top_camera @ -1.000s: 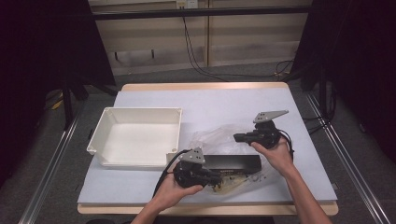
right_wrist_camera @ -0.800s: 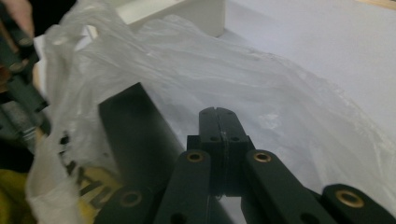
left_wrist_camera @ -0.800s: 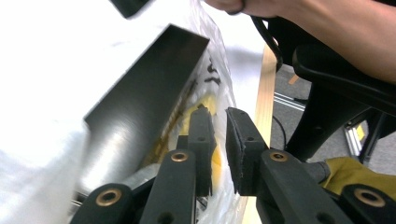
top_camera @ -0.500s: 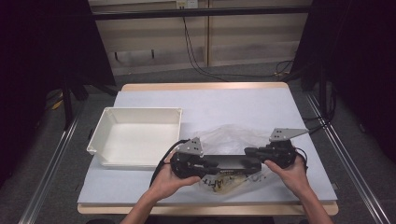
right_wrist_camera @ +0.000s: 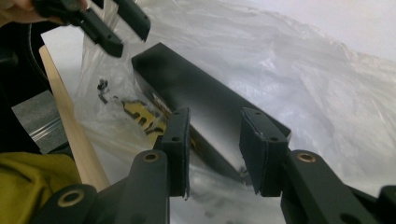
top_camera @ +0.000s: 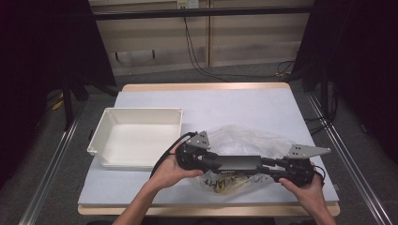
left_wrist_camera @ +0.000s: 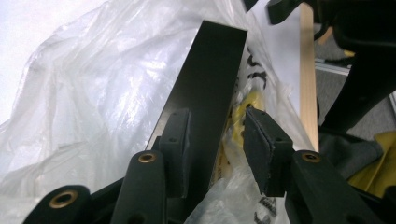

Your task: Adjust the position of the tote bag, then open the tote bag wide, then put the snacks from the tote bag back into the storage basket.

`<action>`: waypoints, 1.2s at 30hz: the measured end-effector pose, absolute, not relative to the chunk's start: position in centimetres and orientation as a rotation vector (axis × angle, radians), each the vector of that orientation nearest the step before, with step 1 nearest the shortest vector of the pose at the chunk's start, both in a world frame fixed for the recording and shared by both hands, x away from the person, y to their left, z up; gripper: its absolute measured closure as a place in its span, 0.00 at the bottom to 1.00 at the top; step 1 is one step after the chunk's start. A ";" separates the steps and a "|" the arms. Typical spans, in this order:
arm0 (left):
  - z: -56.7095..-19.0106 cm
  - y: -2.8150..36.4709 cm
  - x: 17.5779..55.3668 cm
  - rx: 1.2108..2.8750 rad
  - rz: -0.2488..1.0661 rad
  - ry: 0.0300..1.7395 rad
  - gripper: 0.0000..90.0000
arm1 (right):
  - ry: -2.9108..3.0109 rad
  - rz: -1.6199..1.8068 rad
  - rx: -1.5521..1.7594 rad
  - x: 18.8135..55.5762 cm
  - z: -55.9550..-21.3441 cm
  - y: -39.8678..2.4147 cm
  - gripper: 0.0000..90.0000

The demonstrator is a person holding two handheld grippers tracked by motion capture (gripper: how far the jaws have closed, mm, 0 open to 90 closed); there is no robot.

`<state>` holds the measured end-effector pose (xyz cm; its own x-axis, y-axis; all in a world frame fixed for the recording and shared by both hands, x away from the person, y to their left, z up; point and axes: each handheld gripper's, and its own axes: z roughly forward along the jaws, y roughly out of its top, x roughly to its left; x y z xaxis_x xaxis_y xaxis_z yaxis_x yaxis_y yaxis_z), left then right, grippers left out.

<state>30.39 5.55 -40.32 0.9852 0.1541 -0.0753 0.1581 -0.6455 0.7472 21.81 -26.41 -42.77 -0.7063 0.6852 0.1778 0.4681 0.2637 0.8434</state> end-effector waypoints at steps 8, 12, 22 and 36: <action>-40.6 5.7 31.8 2.353 0.059 0.228 0.63 | 2.286 1.426 1.097 20.1 -43.5 -26.8 0.68; -40.7 5.6 31.7 2.387 0.037 0.173 0.60 | 2.280 1.425 1.091 19.8 -43.6 -26.9 0.65; -41.3 5.2 31.7 2.422 0.051 0.153 0.52 | 2.294 1.422 1.093 19.9 -43.8 -27.1 0.61; -41.7 5.1 31.9 2.435 0.088 0.183 0.40 | 2.302 1.427 1.083 19.7 -43.9 -26.9 0.54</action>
